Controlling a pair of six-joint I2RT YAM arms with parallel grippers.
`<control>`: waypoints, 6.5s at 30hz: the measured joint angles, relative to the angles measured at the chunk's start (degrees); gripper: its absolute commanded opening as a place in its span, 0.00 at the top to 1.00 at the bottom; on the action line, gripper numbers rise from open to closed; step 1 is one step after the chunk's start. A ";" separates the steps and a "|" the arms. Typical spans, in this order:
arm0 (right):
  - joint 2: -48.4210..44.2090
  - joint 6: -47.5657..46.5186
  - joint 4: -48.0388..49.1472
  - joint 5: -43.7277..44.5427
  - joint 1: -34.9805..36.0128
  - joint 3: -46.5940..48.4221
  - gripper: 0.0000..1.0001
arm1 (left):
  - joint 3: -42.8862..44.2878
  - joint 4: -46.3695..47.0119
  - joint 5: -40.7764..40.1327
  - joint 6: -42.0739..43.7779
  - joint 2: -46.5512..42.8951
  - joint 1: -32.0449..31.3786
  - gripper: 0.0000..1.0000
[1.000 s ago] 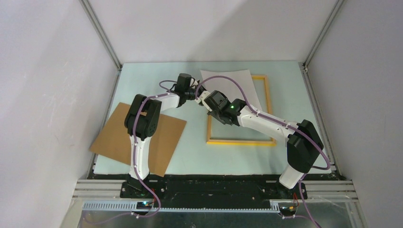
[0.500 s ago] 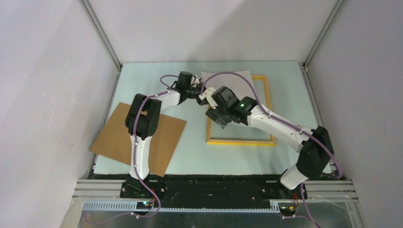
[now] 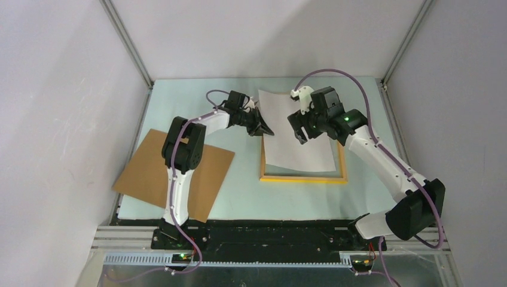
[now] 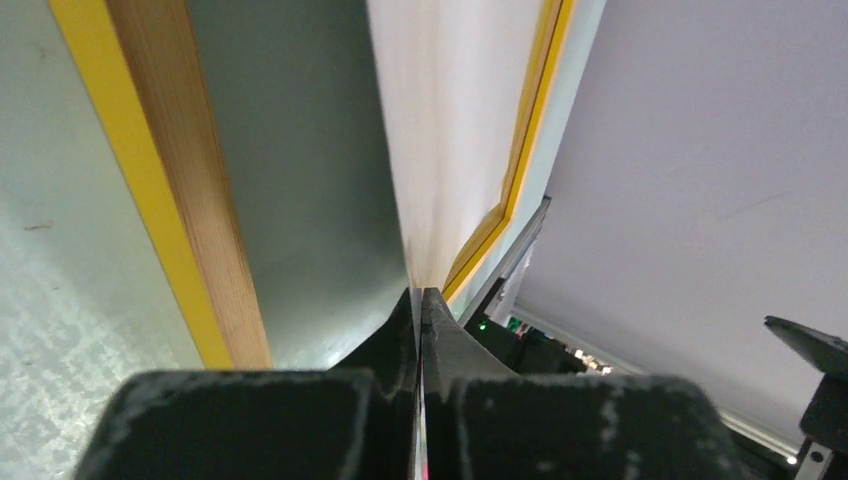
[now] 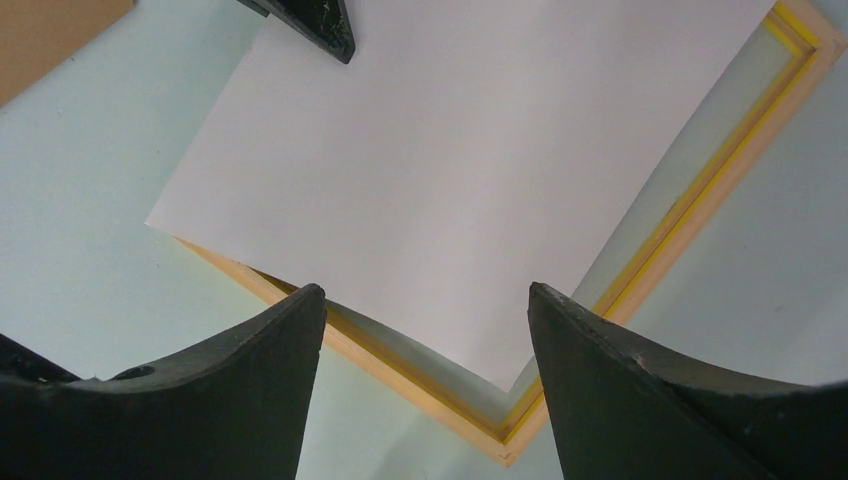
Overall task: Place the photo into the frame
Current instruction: Turn over the photo from the photo frame.
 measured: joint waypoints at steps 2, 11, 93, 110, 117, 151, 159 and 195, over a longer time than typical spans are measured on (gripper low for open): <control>-0.02 0.35 0.07 -1.03 -1.14 -0.20 0.22 | 1.42 -1.77 -0.07 1.73 0.81 -0.20 1.00; -0.02 0.70 0.09 -2.93 -3.63 -2.97 0.23 | 6.64 -6.93 -0.85 7.80 3.17 -1.27 1.00; -2.67 1.11 1.36 -3.98 -10.12 -8.07 0.22 | 9.27 -11.15 -8.44 6.62 7.69 -4.66 0.94; -3.32 1.22 1.36 -4.37 -10.27 -8.17 0.22 | 8.68 -10.40 -10.38 6.25 6.82 -4.87 0.68; -3.34 1.22 1.36 -4.37 -10.27 -8.17 0.22 | 7.02 -10.23 -11.98 6.29 5.18 -4.87 0.60; -1.20 -0.74 5.55 -5.90 -10.99 -10.32 0.23 | -2.64 -11.85 -22.80 16.20 -13.40 0.92 0.14; 10.12 -4.42 11.19 -6.88 -8.46 -11.50 0.24 | -9.44 -12.04 -30.80 29.57 -27.50 5.97 0.12; 24.61 -8.48 20.50 -0.81 -1.42 -11.10 0.25 | -22.88 -14.36 -35.15 45.22 -44.98 19.08 0.12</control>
